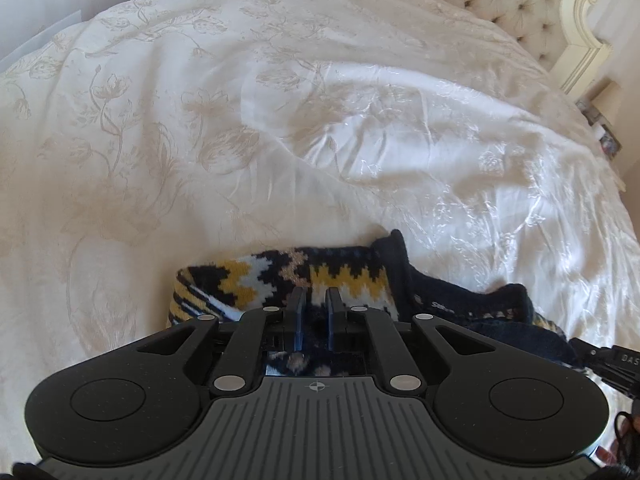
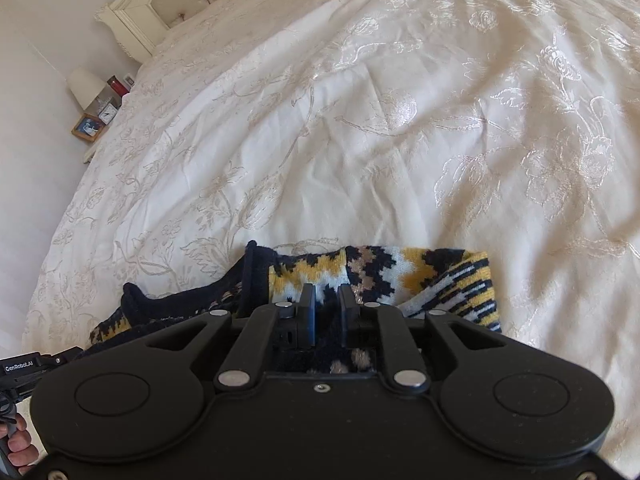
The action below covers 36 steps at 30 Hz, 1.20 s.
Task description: Fold small clothes
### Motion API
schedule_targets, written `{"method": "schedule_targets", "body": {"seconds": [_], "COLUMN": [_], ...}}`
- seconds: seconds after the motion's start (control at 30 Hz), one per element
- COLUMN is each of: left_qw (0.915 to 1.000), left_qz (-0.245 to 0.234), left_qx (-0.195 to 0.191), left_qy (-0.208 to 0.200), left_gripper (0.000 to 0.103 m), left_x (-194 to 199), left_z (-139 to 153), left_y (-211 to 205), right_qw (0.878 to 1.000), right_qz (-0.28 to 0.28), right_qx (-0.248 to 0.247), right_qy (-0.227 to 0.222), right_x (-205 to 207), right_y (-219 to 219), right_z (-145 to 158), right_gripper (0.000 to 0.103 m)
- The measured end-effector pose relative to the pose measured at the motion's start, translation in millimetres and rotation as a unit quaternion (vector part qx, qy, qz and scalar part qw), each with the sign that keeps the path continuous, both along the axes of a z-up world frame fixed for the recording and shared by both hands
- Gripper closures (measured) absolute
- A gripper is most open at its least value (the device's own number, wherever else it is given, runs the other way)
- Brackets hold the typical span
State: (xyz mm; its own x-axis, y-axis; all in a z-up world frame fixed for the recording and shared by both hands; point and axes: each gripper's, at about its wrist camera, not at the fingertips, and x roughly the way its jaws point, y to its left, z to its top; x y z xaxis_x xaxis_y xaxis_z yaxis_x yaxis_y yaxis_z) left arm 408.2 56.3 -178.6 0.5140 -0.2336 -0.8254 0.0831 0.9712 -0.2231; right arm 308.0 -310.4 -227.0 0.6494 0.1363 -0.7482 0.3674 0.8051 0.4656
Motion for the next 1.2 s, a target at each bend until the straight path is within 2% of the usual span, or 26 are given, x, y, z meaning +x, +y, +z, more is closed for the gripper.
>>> {"method": "schedule_targets", "body": {"seconds": [0.07, 0.13, 0.17, 0.2, 0.37, 0.43, 0.53, 0.67, 0.8, 0.87, 0.9, 1.0, 1.1, 1.13, 1.17, 1.2], "left_qw": [1.0, 0.9999, 0.9997, 0.9995, 0.9986, 0.9981, 0.9957, 0.9893, 0.9793, 0.9772, 0.9789, 0.9877, 0.9922, 0.9928, 0.9931, 0.9931], "left_qz": [0.001, 0.008, 0.011, 0.014, 0.007, -0.012, -0.06, -0.126, -0.172, -0.171, -0.163, -0.121, -0.088, -0.082, -0.08, -0.08], "left_qx": [0.007, 0.012, 0.016, 0.022, 0.037, 0.044, 0.059, 0.073, 0.106, 0.124, 0.121, 0.088, 0.061, 0.057, 0.056, 0.058], "left_qy": [-0.003, -0.008, -0.014, -0.019, -0.036, -0.041, -0.038, -0.008, 0.011, 0.019, 0.025, 0.044, 0.064, 0.066, 0.066, 0.064], "left_gripper": [0.088, 0.08, 0.08, 0.08, 0.079, 0.076, 0.074, 0.074, 0.074, 0.074, 0.074, 0.074, 0.074, 0.074, 0.074, 0.074], "left_x": [9.8, 18.2, 21.3, 23.9, 21.9, 11.5, -12.3, -38.9, -50.8, -45.6, -40.0, -21.8, -9.5, -8.4, -9.1, -10.4], "left_z": [-1.2, 0.0, 2.1, 5.2, 27.9, 33.7, 30.4, 6.4, -23.1, -35.0, -39.2, -45.6, -49.9, -50.3, -50.4, -49.8], "left_y": [0.8, 2.9, 4.0, 4.8, 3.6, -2.4, -18.2, -37.3, -48.7, -49.2, -47.5, -39.7, -35.3, -34.9, -34.9, -35.1], "right_qw": [1.0, 1.0, 1.0, 1.0, 0.998, 0.997, 0.993, 0.986, 0.983, 0.982, 0.982, 0.98, 0.98, 0.98, 0.981, 0.98], "right_qz": [-0.005, -0.007, -0.007, -0.006, 0.015, 0.037, 0.071, 0.112, 0.12, 0.121, 0.121, 0.125, 0.132, 0.136, 0.142, 0.146], "right_qx": [-0.003, -0.012, -0.016, -0.021, -0.052, -0.067, -0.089, -0.121, -0.136, -0.144, -0.147, -0.152, -0.145, -0.139, -0.131, -0.13], "right_qy": [0.005, 0.006, 0.004, 0.0, -0.017, -0.021, -0.021, 0.004, 0.013, 0.015, 0.016, 0.026, 0.032, 0.032, 0.031, 0.03], "right_x": [7.1, 10.1, 10.1, 9.5, -3.7, -7.9, -15.9, -15.3, -8.0, -2.2, 1.1, 12.2, 20.1, 21.8, 23.1, 24.2], "right_y": [-4.2, -7.9, -9.1, -10.4, -3.2, 7.1, 24.3, 41.3, 40.1, 36.7, 34.6, 29.3, 25.6, 25.0, 25.2, 26.3], "right_z": [-3.6, -4.5, -3.7, -1.5, 18.8, 25.9, 27.3, 14.9, 8.4, 7.1, 5.3, -1.2, -7.6, -9.1, -9.5, -8.7], "right_gripper": [0.08, 0.071, 0.062, 0.057, 0.057, 0.057, 0.049, 0.048, 0.047, 0.047, 0.047, 0.046, 0.046, 0.047, 0.064, 0.093]}}
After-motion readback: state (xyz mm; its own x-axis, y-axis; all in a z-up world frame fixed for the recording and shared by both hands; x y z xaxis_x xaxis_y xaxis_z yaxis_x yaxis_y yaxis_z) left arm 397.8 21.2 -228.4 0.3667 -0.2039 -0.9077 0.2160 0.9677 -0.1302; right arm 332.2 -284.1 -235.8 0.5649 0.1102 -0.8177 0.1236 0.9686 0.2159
